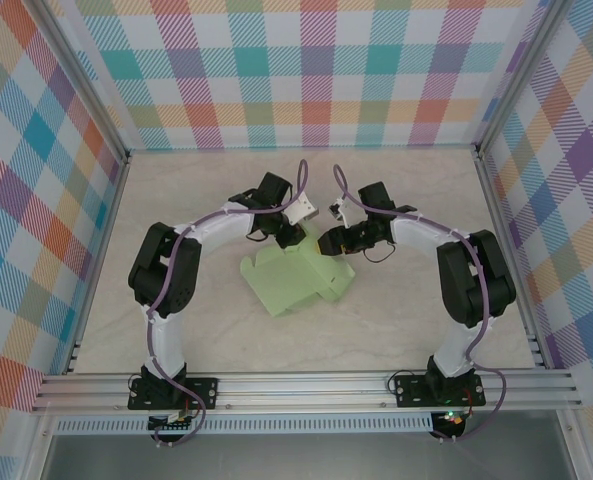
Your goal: Fold the paper box
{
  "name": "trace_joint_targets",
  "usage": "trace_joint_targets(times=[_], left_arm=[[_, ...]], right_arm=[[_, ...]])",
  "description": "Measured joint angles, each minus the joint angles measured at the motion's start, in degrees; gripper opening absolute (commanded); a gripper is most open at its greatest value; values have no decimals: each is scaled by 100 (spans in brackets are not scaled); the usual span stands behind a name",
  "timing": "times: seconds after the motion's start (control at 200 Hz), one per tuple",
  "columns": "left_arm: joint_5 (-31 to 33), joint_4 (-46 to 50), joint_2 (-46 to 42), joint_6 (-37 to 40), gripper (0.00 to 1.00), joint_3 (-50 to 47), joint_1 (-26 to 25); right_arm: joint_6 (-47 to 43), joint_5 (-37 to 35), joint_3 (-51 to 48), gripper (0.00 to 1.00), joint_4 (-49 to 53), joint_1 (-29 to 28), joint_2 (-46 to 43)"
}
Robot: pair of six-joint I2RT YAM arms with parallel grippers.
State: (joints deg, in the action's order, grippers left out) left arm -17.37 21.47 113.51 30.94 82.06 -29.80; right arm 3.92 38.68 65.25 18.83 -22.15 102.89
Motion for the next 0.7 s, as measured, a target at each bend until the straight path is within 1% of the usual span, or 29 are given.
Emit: trace_joint_targets(times=[0.11, 0.3, 0.58, 0.705], left_arm=[[-20, -179, 0, -46, 29, -225, 0], [-101, -511, -35, -114, 34, -579, 24], [-166, -1261, -487, -155, 35, -1368, 142], [-146, -1558, -638, -155, 30, -1506, 157]], right_arm=[[2, -13, 0, 46, 2, 0, 0], [-2, -68, 0, 45, 2, 0, 0], [-7, -66, 0, 44, 9, 0, 0], [-4, -66, 0, 44, 9, 2, 0]])
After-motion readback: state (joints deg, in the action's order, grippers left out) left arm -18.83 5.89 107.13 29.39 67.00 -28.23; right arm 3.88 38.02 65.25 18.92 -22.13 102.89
